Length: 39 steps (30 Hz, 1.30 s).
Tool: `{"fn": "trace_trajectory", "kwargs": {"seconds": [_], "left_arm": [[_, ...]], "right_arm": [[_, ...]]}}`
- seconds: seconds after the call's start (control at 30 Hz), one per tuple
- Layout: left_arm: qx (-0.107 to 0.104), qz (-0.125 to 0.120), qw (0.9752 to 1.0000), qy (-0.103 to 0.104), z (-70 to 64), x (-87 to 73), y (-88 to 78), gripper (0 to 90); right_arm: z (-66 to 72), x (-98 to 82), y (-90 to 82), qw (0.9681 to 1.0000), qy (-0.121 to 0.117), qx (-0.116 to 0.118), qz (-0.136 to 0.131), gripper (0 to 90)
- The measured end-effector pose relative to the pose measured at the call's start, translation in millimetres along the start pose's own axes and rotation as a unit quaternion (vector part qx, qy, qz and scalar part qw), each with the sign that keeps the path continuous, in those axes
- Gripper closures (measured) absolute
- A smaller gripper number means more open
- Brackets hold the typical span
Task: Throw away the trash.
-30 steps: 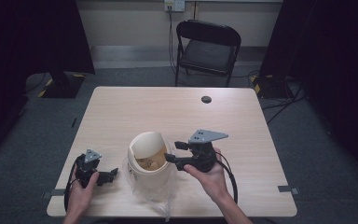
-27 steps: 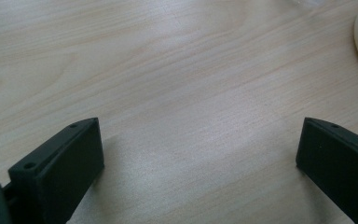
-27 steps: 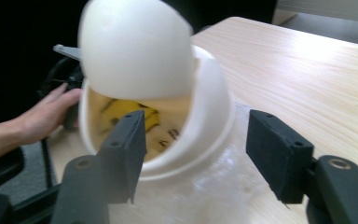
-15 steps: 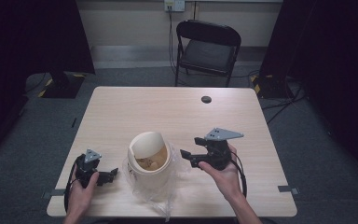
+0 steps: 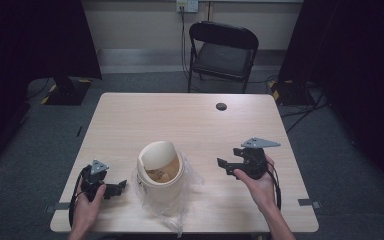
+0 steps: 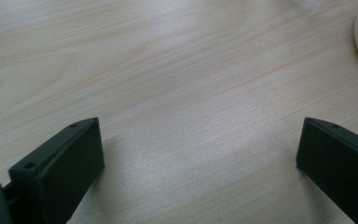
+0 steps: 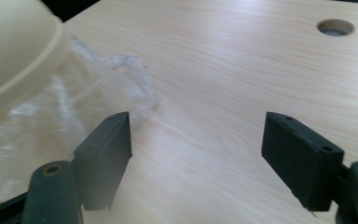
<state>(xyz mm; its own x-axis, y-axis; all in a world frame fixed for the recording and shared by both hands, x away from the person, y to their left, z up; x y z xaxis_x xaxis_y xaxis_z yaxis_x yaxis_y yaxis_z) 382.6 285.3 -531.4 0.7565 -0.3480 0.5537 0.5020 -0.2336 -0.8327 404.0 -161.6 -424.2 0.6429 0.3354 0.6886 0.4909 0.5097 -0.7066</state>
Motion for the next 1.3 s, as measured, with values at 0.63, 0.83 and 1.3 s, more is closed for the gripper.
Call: {"fn": "trace_trajectory", "kwargs": {"seconds": [0.63,0.83,1.3], "left_arm": [[-0.003,-0.001,1.0,-0.002,-0.5,0.2,0.4,0.0],[-0.003,-0.001,1.0,-0.002,-0.5,0.3,0.4,0.0],[-0.001,0.0,1.0,-0.004,-0.8,0.4,0.5,0.0]], "right_arm": [[-75.7,-53.8,4.8,0.9919,0.092,-0.081,0.033,17.4],[-95.3,-68.6,14.0,0.987,0.111,-0.098,0.061,16.8],[-108.3,-76.7,35.3,0.9768,0.105,-0.157,0.101,15.5]]}}
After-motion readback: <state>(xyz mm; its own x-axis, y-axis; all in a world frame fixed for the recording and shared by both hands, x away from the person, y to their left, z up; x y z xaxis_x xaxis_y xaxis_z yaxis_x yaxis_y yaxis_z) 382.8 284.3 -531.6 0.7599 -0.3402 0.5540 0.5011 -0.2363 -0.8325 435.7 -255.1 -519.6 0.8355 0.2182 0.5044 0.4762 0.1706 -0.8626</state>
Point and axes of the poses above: each handheld gripper's, and its own axes: y roughly forward along the jaws, x roughly out of its top, z roughly to its left, the point moved 4 cm from there along y, roughly forward along the jaws, and after that the axes turned 12 degrees about z, right-handed, at the moved point
